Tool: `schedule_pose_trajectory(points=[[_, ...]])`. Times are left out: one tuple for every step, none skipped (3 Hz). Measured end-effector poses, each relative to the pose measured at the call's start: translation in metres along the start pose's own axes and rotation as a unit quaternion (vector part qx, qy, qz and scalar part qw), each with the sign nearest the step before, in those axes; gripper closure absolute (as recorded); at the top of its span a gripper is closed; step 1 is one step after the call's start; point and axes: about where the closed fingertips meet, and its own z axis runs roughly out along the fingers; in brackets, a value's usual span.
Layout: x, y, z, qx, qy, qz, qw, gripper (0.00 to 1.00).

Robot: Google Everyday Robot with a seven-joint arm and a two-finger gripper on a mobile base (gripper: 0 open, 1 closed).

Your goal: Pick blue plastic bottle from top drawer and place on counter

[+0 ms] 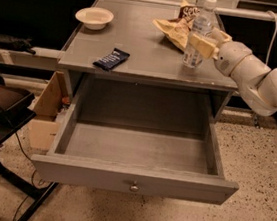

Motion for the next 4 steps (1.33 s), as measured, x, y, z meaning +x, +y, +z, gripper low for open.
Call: schedule_pose_trajectory(points=[[0.016, -0.002, 0.005, 0.012, 0.06, -0.018, 0.998, 1.0], [0.032, -0.008, -0.002, 0.028, 0.091, -0.013, 0.9954, 0.97], [0.032, -0.008, -0.002, 0.028, 0.091, -0.013, 0.9954, 0.74], [0.032, -0.008, -0.002, 0.028, 0.091, -0.013, 0.9954, 0.51]])
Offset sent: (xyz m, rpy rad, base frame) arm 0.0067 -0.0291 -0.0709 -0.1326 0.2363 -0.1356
